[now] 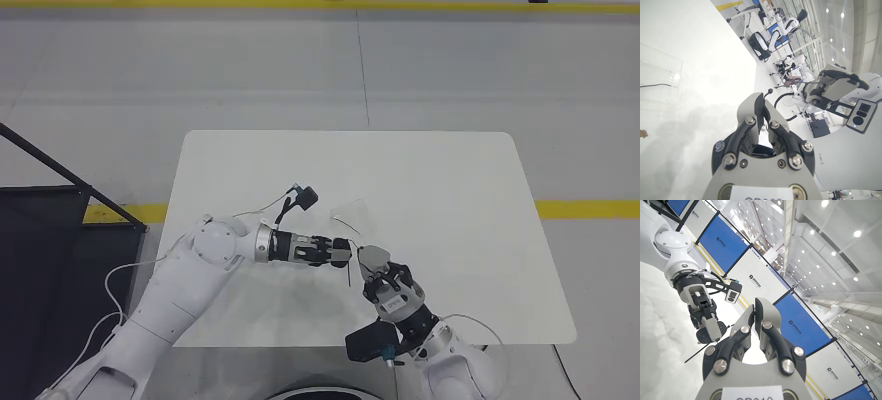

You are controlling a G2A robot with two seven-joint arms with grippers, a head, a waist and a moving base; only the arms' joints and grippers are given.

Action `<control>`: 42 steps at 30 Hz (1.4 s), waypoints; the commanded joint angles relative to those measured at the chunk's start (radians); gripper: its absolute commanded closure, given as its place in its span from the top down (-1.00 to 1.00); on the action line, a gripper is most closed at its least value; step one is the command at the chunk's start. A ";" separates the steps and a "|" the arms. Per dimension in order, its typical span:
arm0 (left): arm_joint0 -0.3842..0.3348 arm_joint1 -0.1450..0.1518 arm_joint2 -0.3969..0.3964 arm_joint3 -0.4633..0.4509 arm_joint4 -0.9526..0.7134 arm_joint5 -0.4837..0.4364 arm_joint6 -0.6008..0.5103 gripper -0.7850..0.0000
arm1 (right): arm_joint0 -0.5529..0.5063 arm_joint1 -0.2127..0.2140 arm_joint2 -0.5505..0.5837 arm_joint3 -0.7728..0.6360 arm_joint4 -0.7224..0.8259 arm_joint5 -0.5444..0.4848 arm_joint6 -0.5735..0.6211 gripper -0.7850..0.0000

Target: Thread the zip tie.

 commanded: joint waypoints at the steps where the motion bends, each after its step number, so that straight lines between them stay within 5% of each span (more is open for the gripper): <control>1: -0.001 0.000 0.002 0.000 -0.001 0.002 0.001 -1.00 | -0.001 0.000 -0.001 0.000 0.000 0.001 0.000 -1.00; 42: -0.006 0.005 0.019 0.004 -0.021 0.033 0.012 -1.00 | 0.000 0.004 -0.011 -0.005 0.008 0.020 0.025 -1.00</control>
